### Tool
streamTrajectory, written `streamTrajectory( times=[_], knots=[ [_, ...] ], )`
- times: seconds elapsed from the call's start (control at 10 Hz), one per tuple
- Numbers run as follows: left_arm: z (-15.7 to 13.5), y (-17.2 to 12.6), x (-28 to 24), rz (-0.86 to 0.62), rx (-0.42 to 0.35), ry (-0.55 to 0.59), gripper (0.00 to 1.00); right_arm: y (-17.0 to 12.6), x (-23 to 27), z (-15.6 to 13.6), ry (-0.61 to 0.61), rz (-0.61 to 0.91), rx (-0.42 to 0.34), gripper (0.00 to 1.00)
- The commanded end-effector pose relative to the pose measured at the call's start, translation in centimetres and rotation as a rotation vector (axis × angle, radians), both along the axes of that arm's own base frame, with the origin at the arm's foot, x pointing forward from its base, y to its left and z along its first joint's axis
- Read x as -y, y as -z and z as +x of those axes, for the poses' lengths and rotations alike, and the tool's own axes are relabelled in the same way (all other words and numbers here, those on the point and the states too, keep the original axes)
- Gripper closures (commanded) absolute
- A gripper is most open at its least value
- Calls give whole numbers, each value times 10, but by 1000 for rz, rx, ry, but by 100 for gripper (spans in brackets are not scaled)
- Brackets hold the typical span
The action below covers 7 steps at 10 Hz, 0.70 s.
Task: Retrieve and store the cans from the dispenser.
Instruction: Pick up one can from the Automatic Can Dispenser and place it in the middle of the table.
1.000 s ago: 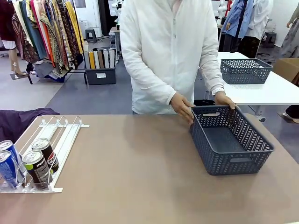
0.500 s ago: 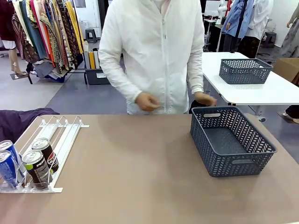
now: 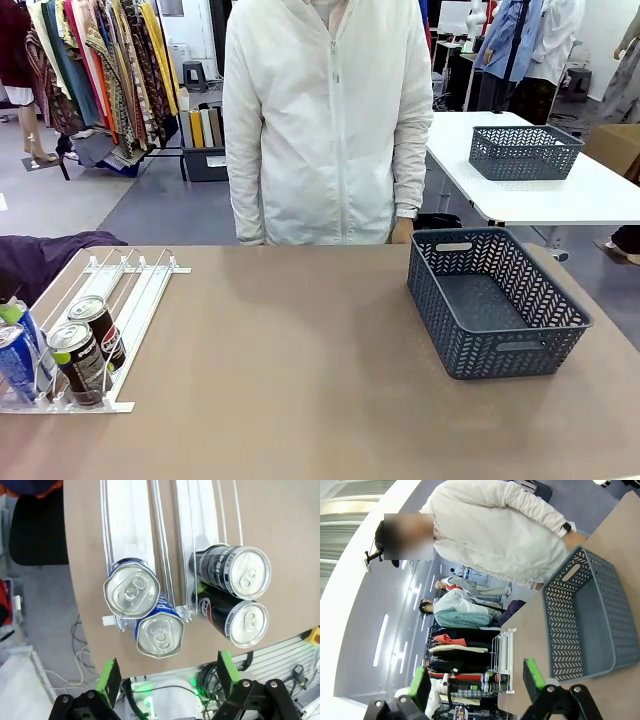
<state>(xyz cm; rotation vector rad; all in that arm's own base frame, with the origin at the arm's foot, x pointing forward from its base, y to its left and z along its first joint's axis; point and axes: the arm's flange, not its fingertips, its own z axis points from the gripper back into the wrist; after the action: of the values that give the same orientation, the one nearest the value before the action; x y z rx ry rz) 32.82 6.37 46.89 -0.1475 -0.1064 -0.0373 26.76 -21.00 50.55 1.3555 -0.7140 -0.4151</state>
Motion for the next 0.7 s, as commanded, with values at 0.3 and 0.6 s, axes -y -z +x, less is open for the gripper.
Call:
streamTrajectory(
  times=[0.3, 0.6],
  knots=[
    [-12, 53, 18, 44, -157, -10, 0, -4, -1, 4, 9, 14, 27, 0],
    [-8, 71, 10, 81, -177, -79, 0, -4, -1, 4, 9, 14, 27, 0]
  ],
)
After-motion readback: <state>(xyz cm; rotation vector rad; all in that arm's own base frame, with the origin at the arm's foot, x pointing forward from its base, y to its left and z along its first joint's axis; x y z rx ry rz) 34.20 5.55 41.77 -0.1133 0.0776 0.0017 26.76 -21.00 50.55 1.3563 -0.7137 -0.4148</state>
